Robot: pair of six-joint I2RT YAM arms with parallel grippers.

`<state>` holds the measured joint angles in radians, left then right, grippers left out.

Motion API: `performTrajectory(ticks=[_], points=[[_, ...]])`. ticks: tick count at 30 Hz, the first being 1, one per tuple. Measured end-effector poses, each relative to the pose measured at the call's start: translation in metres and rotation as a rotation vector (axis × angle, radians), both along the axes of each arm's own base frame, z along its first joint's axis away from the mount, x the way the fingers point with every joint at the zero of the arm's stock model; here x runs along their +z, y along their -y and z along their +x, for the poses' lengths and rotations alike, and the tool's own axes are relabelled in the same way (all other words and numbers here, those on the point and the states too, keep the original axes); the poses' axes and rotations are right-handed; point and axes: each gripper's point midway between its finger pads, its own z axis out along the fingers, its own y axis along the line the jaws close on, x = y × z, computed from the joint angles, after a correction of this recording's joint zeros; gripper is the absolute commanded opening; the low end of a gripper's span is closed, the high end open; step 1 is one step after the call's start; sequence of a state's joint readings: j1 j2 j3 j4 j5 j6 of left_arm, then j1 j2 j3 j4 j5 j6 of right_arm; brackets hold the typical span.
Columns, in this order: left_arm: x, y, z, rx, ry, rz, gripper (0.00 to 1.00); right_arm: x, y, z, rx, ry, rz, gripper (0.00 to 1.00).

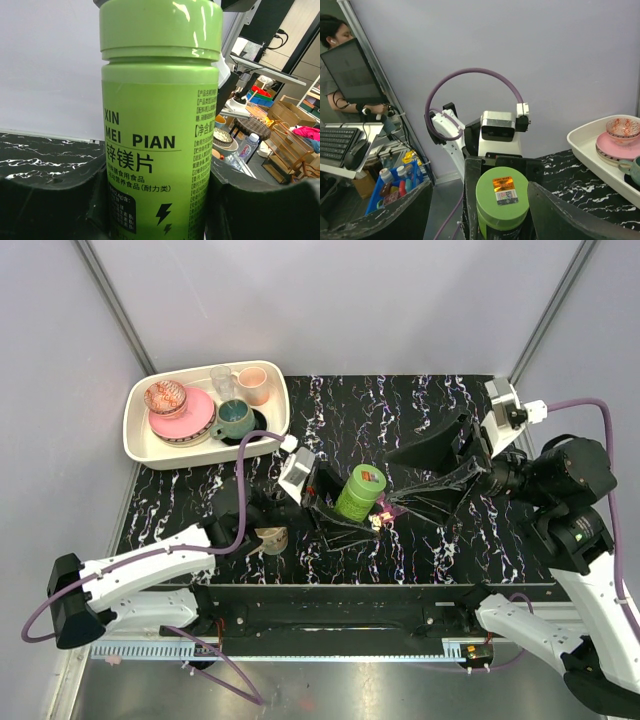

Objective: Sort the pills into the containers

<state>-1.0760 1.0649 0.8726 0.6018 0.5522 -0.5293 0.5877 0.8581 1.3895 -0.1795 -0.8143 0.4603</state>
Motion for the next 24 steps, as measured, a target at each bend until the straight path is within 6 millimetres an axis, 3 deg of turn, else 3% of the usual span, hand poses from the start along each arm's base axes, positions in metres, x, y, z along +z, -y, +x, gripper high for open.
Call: performTrajectory(ticks=[10,16,24], points=[[-0.003,0.007,0.002,-0.012,-0.008,0.014,0.00,-0.013,-0.005,0.008,0.001,-0.023,-0.031,0.79],[-0.001,0.006,0.001,-0.018,-0.011,0.009,0.00,-0.020,-0.006,0.014,-0.019,-0.036,-0.049,0.69],[0.003,0.011,0.002,-0.021,-0.011,0.008,0.00,-0.026,-0.008,0.016,-0.021,-0.044,-0.062,0.68]])
